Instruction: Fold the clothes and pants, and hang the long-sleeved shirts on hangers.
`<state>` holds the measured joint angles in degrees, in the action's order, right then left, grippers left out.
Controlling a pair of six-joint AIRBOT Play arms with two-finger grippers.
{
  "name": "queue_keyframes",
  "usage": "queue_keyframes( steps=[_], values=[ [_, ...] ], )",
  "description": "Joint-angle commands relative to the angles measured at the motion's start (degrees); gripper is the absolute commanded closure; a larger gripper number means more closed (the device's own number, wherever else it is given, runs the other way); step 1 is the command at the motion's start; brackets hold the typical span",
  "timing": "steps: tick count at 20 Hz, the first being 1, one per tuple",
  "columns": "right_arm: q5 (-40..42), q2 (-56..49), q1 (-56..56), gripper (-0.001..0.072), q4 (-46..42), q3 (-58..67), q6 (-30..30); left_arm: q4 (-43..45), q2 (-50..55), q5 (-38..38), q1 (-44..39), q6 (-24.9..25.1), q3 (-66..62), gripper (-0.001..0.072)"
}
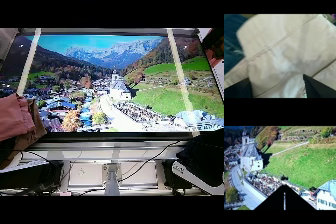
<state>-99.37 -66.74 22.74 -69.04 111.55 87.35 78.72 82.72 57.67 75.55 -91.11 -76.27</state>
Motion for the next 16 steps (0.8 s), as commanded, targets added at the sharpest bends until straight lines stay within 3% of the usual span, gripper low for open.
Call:
queue_keyframes(
  steps=[1,2,4,7,11,13,16],
  values=[
    [0.0,0.0,0.0,0.0681,0.0,0.0,0.0,-7.8,1.5,-1.8,0.0,1.2,0.0,0.0189],
    [0.0,0.0,0.0,0.0681,0.0,0.0,0.0,-9.6,1.2,-2.2,0.0,3.5,0.0,0.0257],
    [0.0,0.0,0.0,0.0681,0.0,0.0,0.0,-12.6,0.1,-2.1,0.0,8.3,-0.1,0.0485],
    [0.0,0.0,0.0,0.0681,0.0,0.0,0.0,-19.5,-3.4,-2.7,-0.1,13.5,-0.1,0.0664],
    [0.0,0.0,0.0,0.0681,0.0,0.0,0.0,-39.6,-9.5,-3.7,-2.3,25.9,-0.1,0.0693],
    [0.0,0.0,0.0,0.0681,0.0,0.0,0.0,-48.7,-12.4,-3.7,-6.3,29.2,-0.1,0.0693],
    [0.0,0.0,0.0,0.0681,0.0,0.0,0.0,-49.8,-15.8,-3.3,-16.6,30.5,-0.1,0.0694]
  ],
)
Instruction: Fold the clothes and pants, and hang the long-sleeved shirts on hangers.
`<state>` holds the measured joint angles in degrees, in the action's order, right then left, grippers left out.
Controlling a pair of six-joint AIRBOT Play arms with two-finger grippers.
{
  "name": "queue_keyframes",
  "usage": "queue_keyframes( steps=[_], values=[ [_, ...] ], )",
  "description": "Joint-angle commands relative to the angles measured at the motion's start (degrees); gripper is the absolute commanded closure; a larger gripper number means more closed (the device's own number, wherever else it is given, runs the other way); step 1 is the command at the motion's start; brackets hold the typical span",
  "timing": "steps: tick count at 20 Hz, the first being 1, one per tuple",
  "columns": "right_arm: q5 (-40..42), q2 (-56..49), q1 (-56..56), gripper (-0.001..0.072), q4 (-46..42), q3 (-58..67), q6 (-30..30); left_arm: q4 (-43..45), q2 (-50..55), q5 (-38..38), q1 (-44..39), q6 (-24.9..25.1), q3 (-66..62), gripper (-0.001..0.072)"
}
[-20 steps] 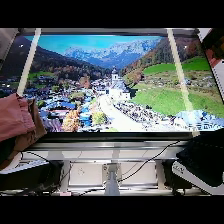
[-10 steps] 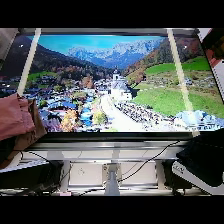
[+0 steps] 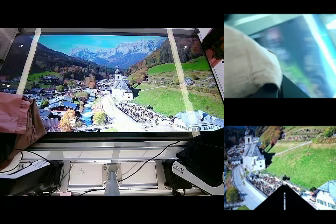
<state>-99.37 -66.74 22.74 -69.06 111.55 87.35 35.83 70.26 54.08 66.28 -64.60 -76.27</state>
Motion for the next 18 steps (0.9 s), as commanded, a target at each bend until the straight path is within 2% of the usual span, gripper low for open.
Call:
queue_keyframes(
  steps=[1,6,11,18],
  values=[
    [0.0,0.0,0.0,0.0681,0.0,0.0,0.0,-5.9,-4.0,0.9,-12.1,4.0,-0.1,0.0694],
    [0.0,0.0,0.0,0.0681,0.0,0.0,0.0,-2.1,-4.6,3.1,-39.7,4.0,0.0,0.0694],
    [0.0,0.0,0.0,0.0681,0.0,0.0,0.0,7.5,-0.4,-1.3,-68.0,2.8,0.0,0.0694],
    [0.3,0.0,0.0,0.0681,0.0,0.0,0.0,7.0,16.2,-2.9,-93.7,0.9,0.0,0.0694]
  ],
)
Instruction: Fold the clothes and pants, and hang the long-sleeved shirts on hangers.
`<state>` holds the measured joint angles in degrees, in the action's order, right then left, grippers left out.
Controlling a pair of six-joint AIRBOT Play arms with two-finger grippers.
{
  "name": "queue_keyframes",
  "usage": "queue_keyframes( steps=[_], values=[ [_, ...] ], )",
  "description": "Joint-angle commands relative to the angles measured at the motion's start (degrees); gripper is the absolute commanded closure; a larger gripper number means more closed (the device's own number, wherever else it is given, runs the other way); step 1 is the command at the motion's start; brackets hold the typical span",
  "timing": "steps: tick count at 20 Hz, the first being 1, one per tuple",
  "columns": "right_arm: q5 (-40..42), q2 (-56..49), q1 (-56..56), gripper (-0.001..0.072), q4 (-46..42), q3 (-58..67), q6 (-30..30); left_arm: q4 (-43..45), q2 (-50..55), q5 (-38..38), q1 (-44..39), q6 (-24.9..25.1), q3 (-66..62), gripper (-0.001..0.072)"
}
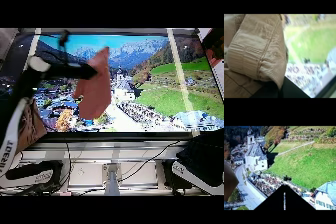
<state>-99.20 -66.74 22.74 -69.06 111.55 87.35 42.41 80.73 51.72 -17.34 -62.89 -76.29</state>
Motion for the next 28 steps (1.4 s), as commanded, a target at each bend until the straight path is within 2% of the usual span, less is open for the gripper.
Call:
queue_keyframes(
  steps=[1,4,5,6,7,11,13,18,21,25,28],
  values=[
    [0.1,0.0,0.0,0.0681,0.0,0.0,0.0,0.5,7.5,-0.6,-13.8,-0.8,0.0,0.0693],
    [0.1,0.0,0.0,0.0681,0.0,0.0,0.0,0.5,12.2,-0.9,-22.7,-0.7,0.0,0.0679],
    [0.1,0.0,0.0,0.0681,0.0,0.0,0.0,0.9,13.4,-1.5,-24.5,-0.7,0.0,0.0519],
    [0.1,0.0,0.0,0.0681,0.0,0.0,0.0,1.1,14.3,-1.9,-25.6,-0.7,0.0,0.0163],
    [0.1,0.0,0.0,0.0681,0.0,0.0,0.0,1.0,14.8,-2.2,-26.1,-0.7,0.0,-0.0004],
    [1.3,0.0,-0.1,0.0681,0.4,0.0,0.1,1.1,13.2,-2.3,-23.8,-0.7,-0.1,-0.0013],
    [2.0,0.0,-0.1,0.0681,4.0,0.0,0.0,1.1,10.7,-2.3,-19.9,-0.8,-0.1,-0.0013],
    [3.0,0.0,-0.1,0.0681,9.3,-0.1,-3.1,1.1,-1.3,-2.0,-3.7,-0.7,-0.1,-0.0005],
    [3.1,0.6,-1.7,0.0681,15.6,-0.3,-5.3,2.1,-9.0,0.5,5.8,-0.8,-0.1,-0.0005],
    [3.4,8.8,-5.3,0.0681,11.0,-7.8,-7.7,8.0,-17.9,4.7,14.4,-0.8,-0.1,-0.0005],
    [4.8,21.1,-5.4,0.0681,4.2,-22.1,-8.7,11.7,-22.8,9.1,19.1,-1.7,-0.1,-0.0003]
  ],
)
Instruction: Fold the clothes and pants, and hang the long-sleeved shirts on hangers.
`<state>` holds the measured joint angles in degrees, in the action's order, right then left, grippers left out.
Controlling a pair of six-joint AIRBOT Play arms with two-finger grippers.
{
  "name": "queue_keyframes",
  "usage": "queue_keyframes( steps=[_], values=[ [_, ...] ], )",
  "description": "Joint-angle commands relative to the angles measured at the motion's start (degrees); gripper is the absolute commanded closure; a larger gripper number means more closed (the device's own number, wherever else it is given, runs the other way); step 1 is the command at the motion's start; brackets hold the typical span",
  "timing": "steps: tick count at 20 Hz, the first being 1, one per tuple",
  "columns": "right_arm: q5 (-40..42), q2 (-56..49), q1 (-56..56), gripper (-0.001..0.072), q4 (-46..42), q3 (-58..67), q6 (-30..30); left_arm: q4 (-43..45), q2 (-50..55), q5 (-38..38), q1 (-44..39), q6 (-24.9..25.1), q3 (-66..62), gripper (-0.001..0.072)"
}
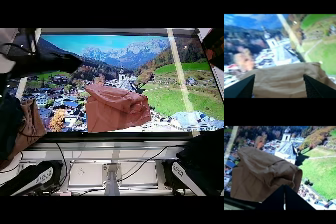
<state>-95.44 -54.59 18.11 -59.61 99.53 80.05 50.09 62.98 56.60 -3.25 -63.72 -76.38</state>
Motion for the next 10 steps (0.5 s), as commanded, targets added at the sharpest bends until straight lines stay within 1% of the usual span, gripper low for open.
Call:
queue_keyframes(
  steps=[1,2,4,5,6,7,10],
  values=[
    [1.1,13.5,-0.8,0.0681,-7.4,-15.8,-1.3,5.3,-6.4,5.6,6.3,-1.9,0.0,-0.0002],
    [1.2,18.4,-0.8,0.0681,-9.6,-22.5,-1.2,6.5,-7.5,6.7,7.1,-3.0,0.0,-0.0002],
    [3.7,26.7,-0.8,0.0681,-11.1,-34.8,-1.2,9.9,-8.5,9.1,7.9,-6.1,0.1,-0.0002],
    [5.2,29.6,-0.8,0.0681,-11.2,-39.5,-1.2,11.2,-8.6,10.3,8.0,-6.4,0.3,0.0023],
    [7.2,31.8,-0.8,0.0681,-11.1,-43.5,-1.2,11.6,-8.7,11.0,8.0,-6.3,1.2,0.0156],
    [10.5,33.0,-0.8,0.0681,-11.0,-46.3,-1.2,11.6,-9.0,10.9,8.0,-5.7,3.1,0.0243],
    [16.1,32.7,-0.8,0.0681,-10.8,-51.6,-1.1,11.6,-10.4,10.7,8.0,-5.6,12.2,0.0237]
  ],
)
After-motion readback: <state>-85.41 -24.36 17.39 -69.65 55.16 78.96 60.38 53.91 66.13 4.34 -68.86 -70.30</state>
